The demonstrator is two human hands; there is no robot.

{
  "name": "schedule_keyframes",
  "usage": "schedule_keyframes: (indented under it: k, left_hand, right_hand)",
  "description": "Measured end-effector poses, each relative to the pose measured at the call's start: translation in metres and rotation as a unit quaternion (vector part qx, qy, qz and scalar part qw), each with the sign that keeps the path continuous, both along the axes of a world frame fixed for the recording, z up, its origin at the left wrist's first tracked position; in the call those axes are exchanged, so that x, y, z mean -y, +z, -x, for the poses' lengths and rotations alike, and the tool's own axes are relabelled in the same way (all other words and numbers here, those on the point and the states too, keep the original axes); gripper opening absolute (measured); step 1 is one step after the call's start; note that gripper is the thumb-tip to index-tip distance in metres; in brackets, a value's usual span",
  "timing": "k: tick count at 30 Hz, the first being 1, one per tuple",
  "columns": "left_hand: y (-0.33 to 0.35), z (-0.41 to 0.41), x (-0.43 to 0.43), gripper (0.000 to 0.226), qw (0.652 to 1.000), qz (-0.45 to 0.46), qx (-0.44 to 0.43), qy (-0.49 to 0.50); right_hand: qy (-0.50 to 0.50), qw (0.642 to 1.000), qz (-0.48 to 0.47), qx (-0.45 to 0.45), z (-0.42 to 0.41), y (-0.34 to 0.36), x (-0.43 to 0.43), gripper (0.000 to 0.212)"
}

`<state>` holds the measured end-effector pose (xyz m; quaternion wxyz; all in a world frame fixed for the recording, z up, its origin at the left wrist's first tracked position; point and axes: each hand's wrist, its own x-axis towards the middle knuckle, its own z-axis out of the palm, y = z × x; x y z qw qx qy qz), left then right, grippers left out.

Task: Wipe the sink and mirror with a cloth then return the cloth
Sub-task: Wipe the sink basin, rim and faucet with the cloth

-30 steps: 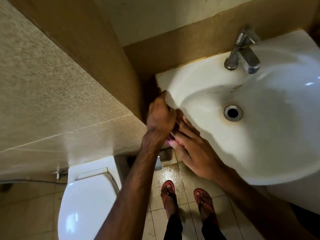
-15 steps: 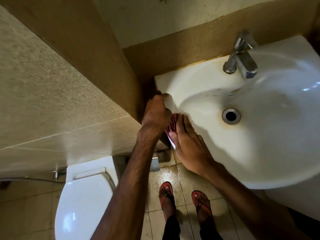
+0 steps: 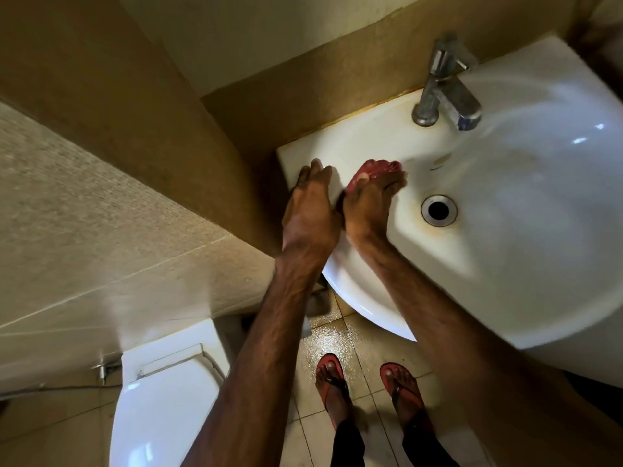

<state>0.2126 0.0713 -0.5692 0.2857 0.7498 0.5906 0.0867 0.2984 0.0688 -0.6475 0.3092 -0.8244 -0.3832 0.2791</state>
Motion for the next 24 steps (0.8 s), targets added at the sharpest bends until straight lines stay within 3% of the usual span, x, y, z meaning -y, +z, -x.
schedule_keyframes:
  k: [2, 5, 6, 8, 9, 12, 15, 17, 20, 24]
  left_hand:
    - [0.000, 0.005, -0.002, 0.070, 1.000, -0.007, -0.004, -0.007]
    - [-0.001, 0.011, -0.007, 0.083, 1.000, -0.008, -0.004, -0.005]
    - [-0.003, 0.012, -0.010, 0.083, 1.000, -0.005, 0.001, -0.008]
    - [-0.003, 0.014, -0.013, 0.081, 1.000, 0.006, 0.010, -0.013]
    - [-0.003, 0.015, -0.014, 0.081, 1.000, 0.010, 0.012, -0.016]
    - [-0.004, 0.018, -0.015, 0.079, 0.999, 0.013, 0.023, -0.032]
    - [-0.004, 0.020, -0.015, 0.057, 0.998, 0.029, 0.052, -0.035]
    - [-0.004, 0.022, -0.016, 0.054, 0.996, 0.039, 0.060, -0.045]
    - [-0.001, 0.023, -0.015, 0.060, 0.996, 0.034, 0.035, -0.076]
    - [0.002, 0.023, -0.012, 0.075, 0.997, 0.038, 0.022, -0.069]
  right_hand:
    - [-0.066, 0.997, 0.030, -0.009, -0.014, -0.003, -0.006, 0.052]
    - [-0.119, 0.989, 0.067, 0.064, -0.034, -0.019, -0.021, 0.052]
    - [-0.136, 0.988, 0.070, 0.026, -0.034, -0.016, -0.017, 0.053]
    - [-0.174, 0.974, -0.001, -0.145, -0.028, 0.006, -0.002, 0.057]
    - [-0.159, 0.976, -0.016, -0.146, -0.025, 0.011, 0.003, 0.059]
    - [-0.028, 0.999, 0.016, -0.037, -0.003, 0.028, 0.020, 0.059]
    - [0.148, 0.989, 0.018, 0.006, 0.023, 0.041, 0.049, 0.057]
    - [0.203, 0.977, -0.008, 0.064, 0.031, 0.043, 0.060, 0.058]
    - [0.138, 0.989, -0.036, 0.029, 0.032, 0.036, 0.053, 0.057]
    - [-0.011, 0.998, 0.042, -0.055, 0.024, 0.027, 0.014, 0.066]
